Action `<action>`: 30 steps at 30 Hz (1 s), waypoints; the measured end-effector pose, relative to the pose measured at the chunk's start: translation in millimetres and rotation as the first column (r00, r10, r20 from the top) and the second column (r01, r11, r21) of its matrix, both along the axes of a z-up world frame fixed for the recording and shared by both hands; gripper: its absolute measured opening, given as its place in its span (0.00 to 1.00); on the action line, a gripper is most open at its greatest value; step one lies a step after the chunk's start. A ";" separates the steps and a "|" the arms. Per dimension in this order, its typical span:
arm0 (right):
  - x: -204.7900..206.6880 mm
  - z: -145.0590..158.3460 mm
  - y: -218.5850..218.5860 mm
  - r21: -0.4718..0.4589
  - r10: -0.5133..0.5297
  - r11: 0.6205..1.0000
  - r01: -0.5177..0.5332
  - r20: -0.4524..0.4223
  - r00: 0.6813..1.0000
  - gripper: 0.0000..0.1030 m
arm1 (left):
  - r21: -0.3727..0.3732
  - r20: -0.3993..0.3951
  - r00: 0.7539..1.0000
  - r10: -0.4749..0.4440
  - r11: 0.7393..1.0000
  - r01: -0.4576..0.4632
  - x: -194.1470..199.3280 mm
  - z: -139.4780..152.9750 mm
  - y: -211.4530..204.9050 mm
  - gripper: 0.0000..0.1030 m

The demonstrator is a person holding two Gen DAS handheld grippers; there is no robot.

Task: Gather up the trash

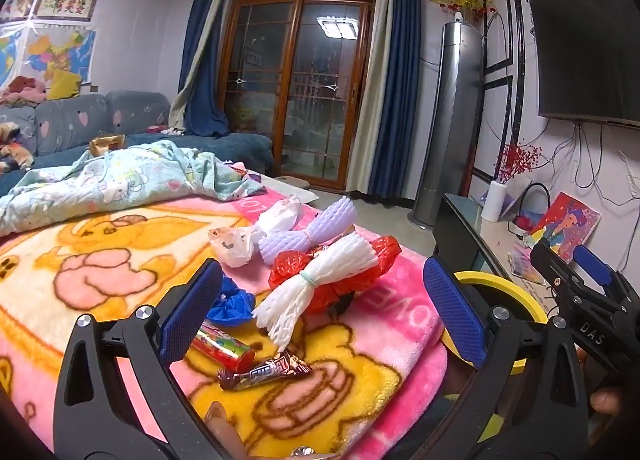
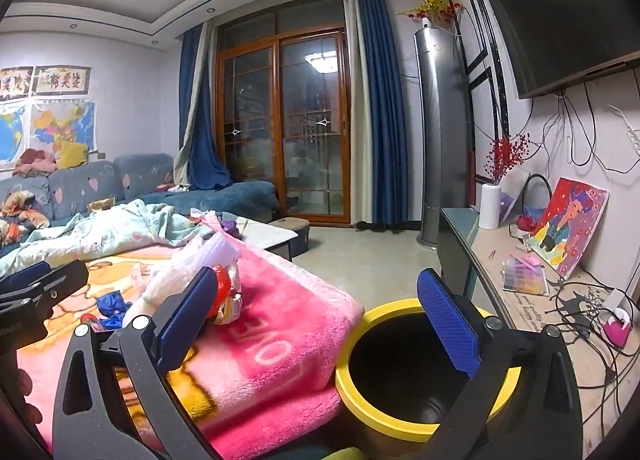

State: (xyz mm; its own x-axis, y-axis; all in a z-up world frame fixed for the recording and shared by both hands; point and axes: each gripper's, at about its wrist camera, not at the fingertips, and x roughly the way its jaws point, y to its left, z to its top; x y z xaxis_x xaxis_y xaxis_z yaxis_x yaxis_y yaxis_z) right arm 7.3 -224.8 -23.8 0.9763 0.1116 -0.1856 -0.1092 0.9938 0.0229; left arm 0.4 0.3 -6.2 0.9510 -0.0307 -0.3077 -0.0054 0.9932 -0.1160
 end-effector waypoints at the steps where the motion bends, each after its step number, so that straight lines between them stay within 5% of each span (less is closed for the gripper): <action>1: 0.7 -0.5 0.2 -0.001 0.000 1.000 0.000 -0.001 1.000 0.94 | -0.002 -0.003 1.000 0.001 1.000 -0.001 1.6 -1.1 1.1 0.90; 30: 1.4 -2.7 2.2 0.001 0.002 1.000 -0.002 0.001 1.000 0.94 | -0.005 -0.005 1.000 0.002 1.000 -0.002 1.9 -2.2 1.0 0.90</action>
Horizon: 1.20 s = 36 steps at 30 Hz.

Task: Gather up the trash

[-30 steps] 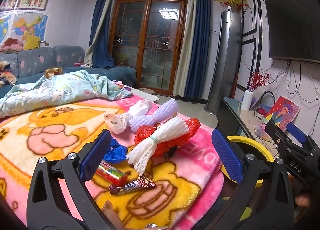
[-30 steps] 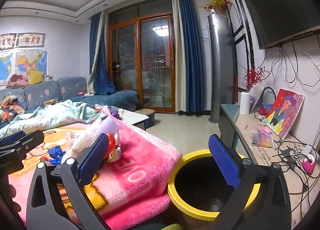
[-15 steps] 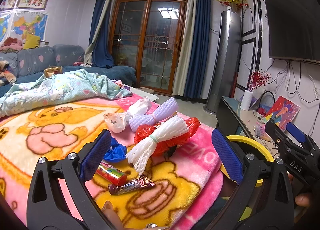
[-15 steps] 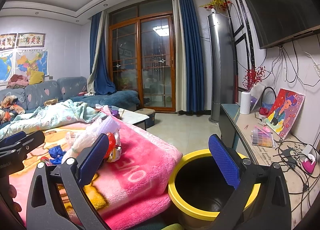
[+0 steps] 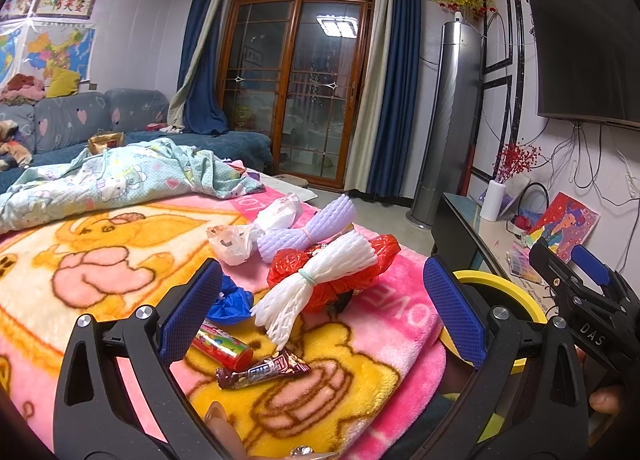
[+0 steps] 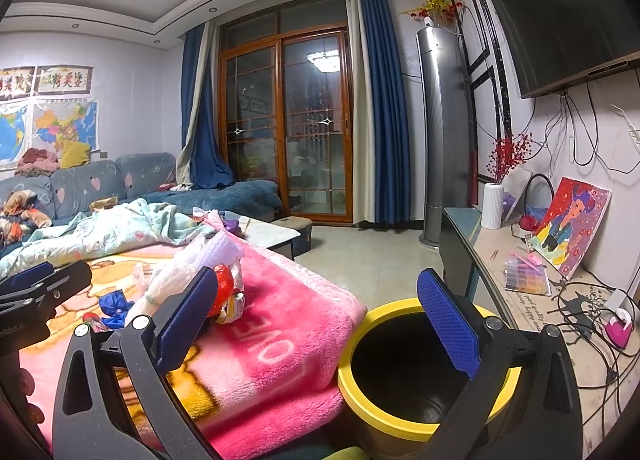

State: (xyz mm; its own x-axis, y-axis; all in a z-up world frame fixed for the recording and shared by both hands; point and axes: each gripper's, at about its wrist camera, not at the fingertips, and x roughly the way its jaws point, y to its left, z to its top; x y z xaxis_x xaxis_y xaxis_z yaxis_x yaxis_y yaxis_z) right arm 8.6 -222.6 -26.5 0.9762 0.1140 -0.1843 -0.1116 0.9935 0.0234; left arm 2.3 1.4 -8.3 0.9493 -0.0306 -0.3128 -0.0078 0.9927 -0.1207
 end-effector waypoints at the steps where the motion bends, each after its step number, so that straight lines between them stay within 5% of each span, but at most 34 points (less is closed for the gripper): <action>1: 0.0 -0.3 0.5 0.000 0.003 1.000 -0.003 0.001 1.000 0.94 | 0.001 -0.002 1.000 0.000 1.000 0.000 0.3 -0.6 -0.7 0.90; 19: 3.1 0.3 15.5 -0.019 0.110 0.994 -0.111 -0.040 0.993 0.94 | -0.008 -0.028 0.999 0.031 0.999 -0.031 -1.1 -5.0 2.8 0.90; 36: 14.8 -5.1 92.1 -0.055 0.401 0.907 -0.417 -0.188 0.897 0.94 | -0.125 -0.109 0.971 0.215 0.966 -0.228 2.0 -3.7 88.1 0.90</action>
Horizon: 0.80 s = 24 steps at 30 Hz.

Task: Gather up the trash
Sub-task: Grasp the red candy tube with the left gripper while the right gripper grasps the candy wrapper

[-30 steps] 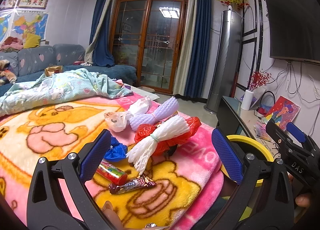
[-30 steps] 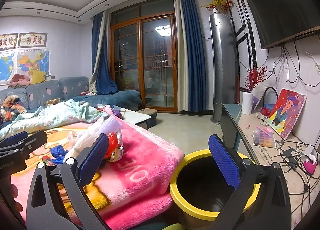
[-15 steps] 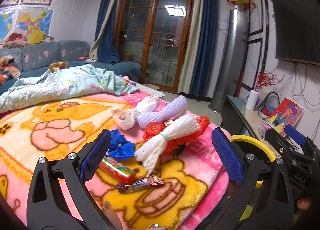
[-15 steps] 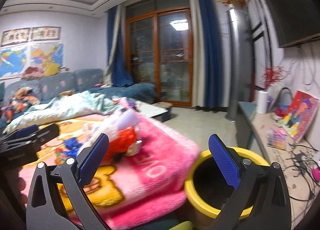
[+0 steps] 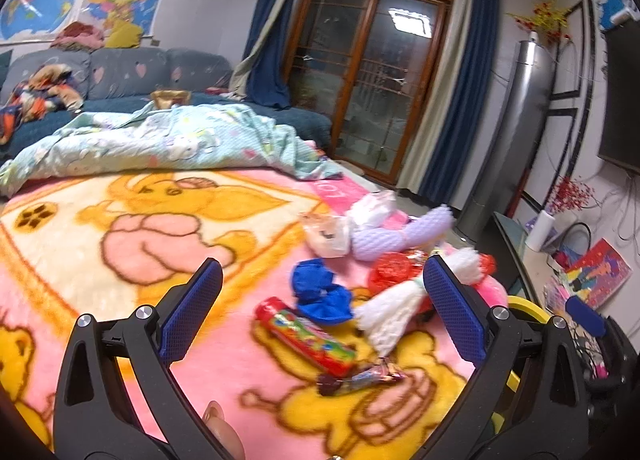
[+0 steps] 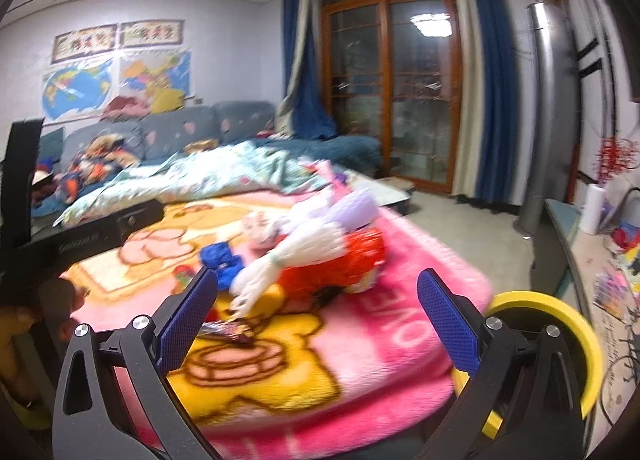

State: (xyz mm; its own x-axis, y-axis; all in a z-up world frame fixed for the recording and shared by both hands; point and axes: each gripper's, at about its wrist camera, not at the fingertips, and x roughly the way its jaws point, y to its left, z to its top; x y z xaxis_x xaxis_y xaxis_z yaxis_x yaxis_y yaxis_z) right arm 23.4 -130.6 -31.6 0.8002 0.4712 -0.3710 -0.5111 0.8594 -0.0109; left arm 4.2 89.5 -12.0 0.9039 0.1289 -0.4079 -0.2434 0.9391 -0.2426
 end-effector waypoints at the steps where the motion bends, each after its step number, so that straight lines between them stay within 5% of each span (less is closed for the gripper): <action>1: 1.4 -1.9 6.2 -0.014 0.025 1.000 -0.025 -0.017 1.000 0.94 | -0.004 -0.006 1.000 0.010 1.000 -0.010 0.1 -0.2 3.3 0.90; 11: 17.7 -31.0 60.2 -0.119 0.211 0.965 -0.234 -0.178 0.961 0.94 | -0.133 -0.095 0.995 0.040 0.990 -0.052 4.1 -16.8 53.3 0.90; 15: 31.2 -46.5 69.9 -0.130 0.225 0.955 -0.267 -0.269 0.937 0.71 | -0.176 -0.127 0.992 0.005 0.984 -0.027 10.3 -25.6 56.5 0.90; 24: 66.4 -72.5 69.4 -0.081 0.186 0.967 -0.240 -0.413 0.892 0.56 | -0.296 -0.247 0.964 -0.101 0.955 0.024 43.7 -59.4 45.6 0.72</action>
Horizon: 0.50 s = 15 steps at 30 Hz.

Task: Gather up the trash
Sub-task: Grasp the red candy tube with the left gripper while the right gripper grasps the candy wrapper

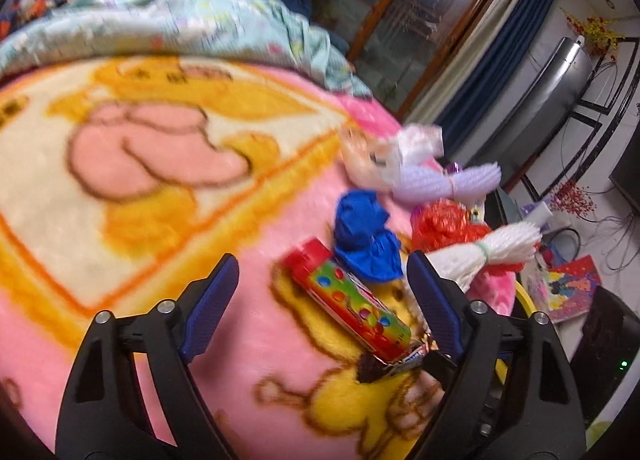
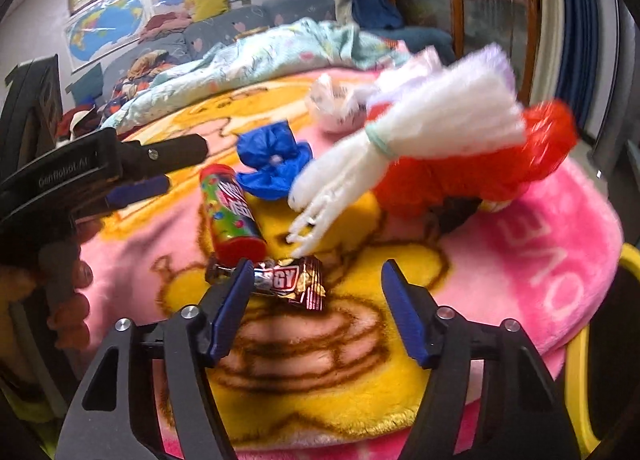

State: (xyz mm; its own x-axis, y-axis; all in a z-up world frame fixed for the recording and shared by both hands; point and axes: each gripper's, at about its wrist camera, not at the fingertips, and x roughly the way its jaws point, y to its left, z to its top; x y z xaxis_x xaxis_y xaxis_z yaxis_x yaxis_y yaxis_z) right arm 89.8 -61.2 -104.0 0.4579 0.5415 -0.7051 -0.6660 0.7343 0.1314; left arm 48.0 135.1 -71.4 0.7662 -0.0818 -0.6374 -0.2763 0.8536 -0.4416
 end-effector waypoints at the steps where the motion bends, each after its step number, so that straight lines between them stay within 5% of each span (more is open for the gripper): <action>1: 2.6 -3.6 -0.2 0.007 0.004 1.000 -0.004 -0.026 1.000 0.54 | -0.020 -0.019 1.000 -0.006 1.000 0.005 4.3 -4.5 -1.1 0.71; 8: -6.2 -9.0 1.4 0.035 0.076 0.997 -0.074 -0.073 0.994 0.37 | -0.045 -0.081 0.997 -0.008 0.999 0.005 16.7 -21.4 -5.4 0.60; 12: -8.0 -9.9 -2.5 0.031 0.078 0.997 -0.076 -0.079 0.994 0.17 | -0.043 -0.085 0.996 -0.006 0.999 0.002 17.5 -21.7 -6.8 0.56; 15: -6.5 -9.4 -8.5 0.052 0.092 0.995 -0.087 -0.111 0.990 0.14 | -0.049 -0.082 0.996 -0.020 0.999 0.016 17.3 -21.9 -7.6 0.49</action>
State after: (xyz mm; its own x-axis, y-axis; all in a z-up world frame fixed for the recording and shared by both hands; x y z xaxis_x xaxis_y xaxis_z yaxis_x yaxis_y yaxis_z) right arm 83.3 -69.7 -113.4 0.3247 0.6103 -0.7225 -0.7078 0.6635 0.2425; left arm 65.2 127.5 -93.3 0.7092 -0.1275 -0.6934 -0.2983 0.8369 -0.4590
